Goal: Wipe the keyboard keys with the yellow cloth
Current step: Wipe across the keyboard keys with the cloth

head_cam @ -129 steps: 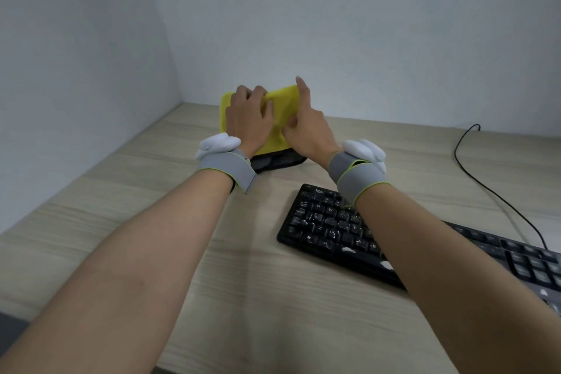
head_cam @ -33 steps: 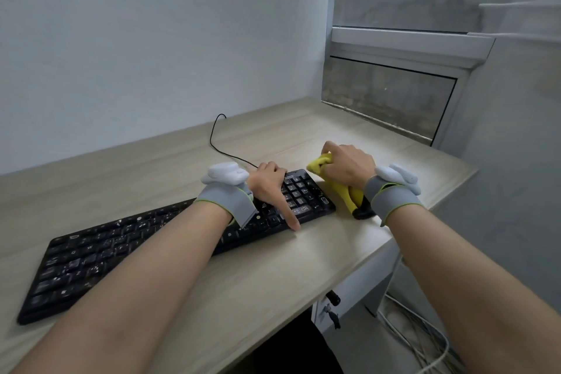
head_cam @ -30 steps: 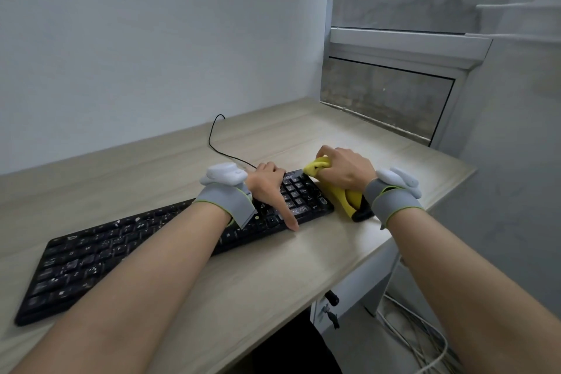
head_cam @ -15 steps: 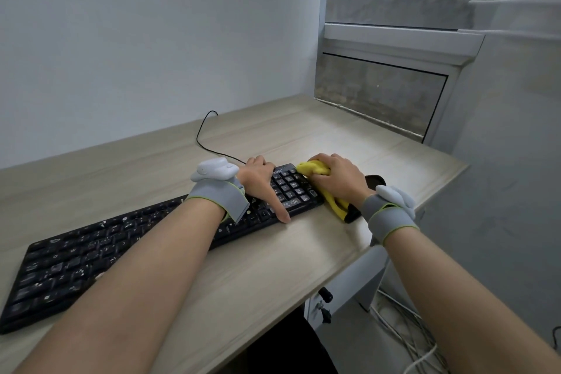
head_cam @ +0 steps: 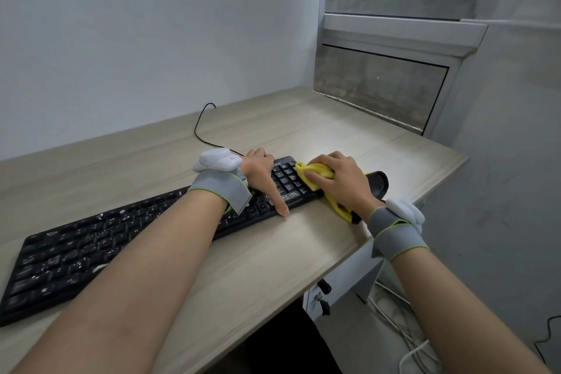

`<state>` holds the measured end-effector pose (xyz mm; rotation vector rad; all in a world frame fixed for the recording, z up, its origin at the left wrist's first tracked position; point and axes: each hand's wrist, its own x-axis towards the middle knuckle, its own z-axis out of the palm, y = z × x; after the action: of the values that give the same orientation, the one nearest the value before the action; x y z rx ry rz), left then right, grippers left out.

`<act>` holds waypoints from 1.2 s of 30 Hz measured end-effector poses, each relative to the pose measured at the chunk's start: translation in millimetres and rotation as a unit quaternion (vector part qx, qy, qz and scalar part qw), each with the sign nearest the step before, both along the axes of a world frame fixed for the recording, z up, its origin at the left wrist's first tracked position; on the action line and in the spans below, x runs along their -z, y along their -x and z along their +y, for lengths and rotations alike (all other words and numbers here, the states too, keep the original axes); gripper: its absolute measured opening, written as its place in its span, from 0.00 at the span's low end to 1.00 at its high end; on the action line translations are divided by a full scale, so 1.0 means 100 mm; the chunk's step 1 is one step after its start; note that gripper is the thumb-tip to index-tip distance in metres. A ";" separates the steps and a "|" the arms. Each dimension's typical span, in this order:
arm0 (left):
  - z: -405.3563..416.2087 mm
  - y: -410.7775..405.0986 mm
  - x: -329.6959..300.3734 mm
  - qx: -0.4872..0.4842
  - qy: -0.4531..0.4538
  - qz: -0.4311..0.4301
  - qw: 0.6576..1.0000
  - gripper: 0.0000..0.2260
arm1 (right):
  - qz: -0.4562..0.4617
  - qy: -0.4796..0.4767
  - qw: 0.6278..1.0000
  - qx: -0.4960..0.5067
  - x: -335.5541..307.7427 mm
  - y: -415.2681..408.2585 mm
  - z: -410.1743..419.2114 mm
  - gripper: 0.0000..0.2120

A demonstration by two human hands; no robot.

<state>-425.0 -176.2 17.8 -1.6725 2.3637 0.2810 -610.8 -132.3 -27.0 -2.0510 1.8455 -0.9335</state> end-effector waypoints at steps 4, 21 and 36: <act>0.02 0.02 -0.02 -0.002 0.006 -0.007 1.000 0.53 | 0.026 0.009 1.000 -0.006 0.01 -0.04 -0.04 0.12; 0.04 0.03 -0.03 -0.008 0.006 -0.011 1.000 0.55 | 0.115 0.063 0.985 -0.108 -0.08 -0.10 0.14 0.19; 0.07 0.03 -0.02 -0.003 0.008 -0.009 1.000 0.54 | 0.139 0.065 0.981 -0.119 -0.06 -0.08 0.29 0.25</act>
<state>-427.7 -168.9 19.9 -1.6830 2.3542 0.2480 -602.3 -103.3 -21.1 -2.5264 1.6440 -0.7550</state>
